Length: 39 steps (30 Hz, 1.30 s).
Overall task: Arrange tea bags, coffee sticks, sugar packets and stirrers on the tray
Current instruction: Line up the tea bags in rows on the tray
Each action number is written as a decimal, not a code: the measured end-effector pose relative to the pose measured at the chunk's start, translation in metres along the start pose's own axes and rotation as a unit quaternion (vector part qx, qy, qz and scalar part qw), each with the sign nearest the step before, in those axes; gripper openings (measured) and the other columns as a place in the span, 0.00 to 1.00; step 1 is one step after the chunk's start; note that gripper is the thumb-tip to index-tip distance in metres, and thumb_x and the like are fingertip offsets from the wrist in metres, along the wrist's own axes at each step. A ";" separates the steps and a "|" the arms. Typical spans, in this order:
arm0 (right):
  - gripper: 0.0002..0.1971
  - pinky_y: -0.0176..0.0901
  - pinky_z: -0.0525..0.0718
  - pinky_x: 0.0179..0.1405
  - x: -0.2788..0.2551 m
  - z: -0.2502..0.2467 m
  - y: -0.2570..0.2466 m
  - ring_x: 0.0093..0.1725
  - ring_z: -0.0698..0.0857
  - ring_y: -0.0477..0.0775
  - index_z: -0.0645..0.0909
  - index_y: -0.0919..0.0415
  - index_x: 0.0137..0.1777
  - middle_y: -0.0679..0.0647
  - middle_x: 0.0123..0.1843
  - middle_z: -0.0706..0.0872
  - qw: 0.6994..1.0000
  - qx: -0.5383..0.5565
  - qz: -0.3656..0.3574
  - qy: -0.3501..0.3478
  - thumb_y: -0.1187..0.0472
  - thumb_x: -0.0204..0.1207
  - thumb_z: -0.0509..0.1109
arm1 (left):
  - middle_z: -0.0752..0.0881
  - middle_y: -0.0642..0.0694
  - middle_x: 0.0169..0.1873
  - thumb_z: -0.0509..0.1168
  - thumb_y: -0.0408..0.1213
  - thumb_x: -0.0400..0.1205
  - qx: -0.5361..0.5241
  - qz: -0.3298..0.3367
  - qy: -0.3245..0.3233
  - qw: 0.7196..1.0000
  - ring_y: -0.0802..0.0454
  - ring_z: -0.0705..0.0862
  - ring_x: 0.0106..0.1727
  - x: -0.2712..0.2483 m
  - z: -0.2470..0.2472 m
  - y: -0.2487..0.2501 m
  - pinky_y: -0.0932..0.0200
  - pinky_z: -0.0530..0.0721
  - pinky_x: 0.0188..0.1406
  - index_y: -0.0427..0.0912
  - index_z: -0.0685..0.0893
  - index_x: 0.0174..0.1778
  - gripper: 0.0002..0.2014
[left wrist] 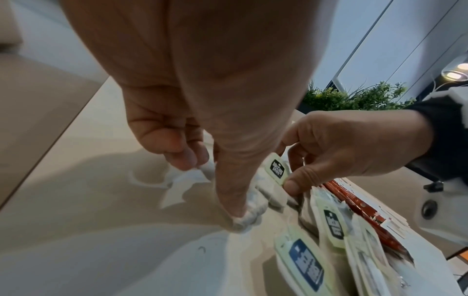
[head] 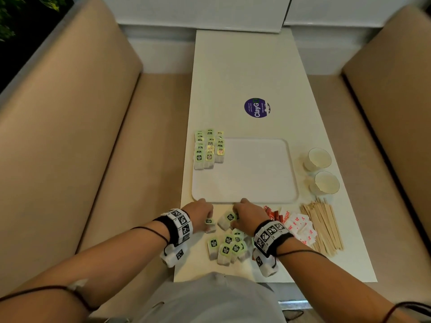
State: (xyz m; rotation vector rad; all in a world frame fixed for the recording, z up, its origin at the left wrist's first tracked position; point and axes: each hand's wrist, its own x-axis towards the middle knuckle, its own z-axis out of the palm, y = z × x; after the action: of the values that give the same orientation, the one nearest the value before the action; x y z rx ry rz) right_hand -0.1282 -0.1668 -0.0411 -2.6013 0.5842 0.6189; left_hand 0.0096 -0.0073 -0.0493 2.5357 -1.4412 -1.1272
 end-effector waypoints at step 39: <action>0.09 0.44 0.80 0.48 -0.004 -0.044 -0.020 0.47 0.87 0.53 0.89 0.54 0.56 0.51 0.50 0.91 0.994 0.083 -0.066 0.016 0.52 0.83 0.71 | 0.89 0.52 0.40 0.75 0.39 0.79 -0.330 0.047 0.166 0.928 0.54 0.87 0.46 0.005 -0.035 -0.013 0.53 0.88 0.50 0.49 0.84 0.37 0.07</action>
State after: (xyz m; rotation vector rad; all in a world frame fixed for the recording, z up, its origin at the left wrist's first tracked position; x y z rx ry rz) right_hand -0.1079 -0.1695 0.0024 -2.4740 0.4497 0.4673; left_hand 0.0410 -0.0145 -0.0309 2.0238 -0.8879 -0.9031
